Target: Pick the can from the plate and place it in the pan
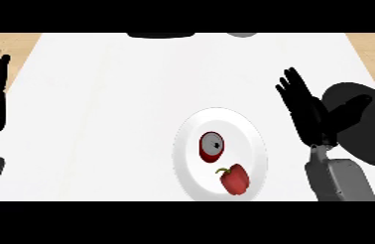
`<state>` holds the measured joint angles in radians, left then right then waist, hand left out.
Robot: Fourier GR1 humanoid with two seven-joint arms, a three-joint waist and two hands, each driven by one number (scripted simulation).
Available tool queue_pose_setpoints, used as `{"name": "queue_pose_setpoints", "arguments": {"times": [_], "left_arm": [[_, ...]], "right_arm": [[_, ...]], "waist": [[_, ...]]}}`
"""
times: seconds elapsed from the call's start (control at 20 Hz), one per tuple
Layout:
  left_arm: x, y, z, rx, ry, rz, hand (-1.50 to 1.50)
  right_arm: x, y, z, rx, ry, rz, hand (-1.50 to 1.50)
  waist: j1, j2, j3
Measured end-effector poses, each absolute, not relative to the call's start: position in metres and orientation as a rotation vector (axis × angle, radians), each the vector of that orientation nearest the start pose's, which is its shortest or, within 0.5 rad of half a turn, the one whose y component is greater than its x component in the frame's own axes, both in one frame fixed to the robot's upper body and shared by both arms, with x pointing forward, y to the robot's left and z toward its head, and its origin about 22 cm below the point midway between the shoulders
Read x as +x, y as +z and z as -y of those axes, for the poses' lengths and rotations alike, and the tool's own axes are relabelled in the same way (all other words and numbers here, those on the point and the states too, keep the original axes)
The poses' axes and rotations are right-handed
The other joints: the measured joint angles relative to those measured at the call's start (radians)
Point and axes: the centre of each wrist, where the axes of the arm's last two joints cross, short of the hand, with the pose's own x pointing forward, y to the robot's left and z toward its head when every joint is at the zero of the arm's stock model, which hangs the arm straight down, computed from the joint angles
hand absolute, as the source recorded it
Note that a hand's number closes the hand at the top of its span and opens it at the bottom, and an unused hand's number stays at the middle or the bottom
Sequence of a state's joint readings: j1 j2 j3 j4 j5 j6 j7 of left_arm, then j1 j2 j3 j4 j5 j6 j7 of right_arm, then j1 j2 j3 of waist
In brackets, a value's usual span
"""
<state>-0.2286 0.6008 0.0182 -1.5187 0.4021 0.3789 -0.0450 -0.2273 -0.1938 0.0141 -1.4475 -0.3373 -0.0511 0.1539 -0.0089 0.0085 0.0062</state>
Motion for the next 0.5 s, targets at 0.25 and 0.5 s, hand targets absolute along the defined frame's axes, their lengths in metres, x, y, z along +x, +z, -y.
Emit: {"name": "queue_pose_setpoints", "arguments": {"times": [0.25,0.5], "left_arm": [[0.293,0.091,-0.322,0.353,0.061,1.747,0.00],[0.291,0.066,-0.301,0.280,0.002,1.661,0.00]], "right_arm": [[0.291,0.025,0.222,0.181,0.089,1.537,1.50],[0.272,0.012,0.210,-0.059,0.241,1.650,-1.50]], "waist": [[0.004,-0.005,-0.004],[-0.019,-0.012,-0.007]]}}
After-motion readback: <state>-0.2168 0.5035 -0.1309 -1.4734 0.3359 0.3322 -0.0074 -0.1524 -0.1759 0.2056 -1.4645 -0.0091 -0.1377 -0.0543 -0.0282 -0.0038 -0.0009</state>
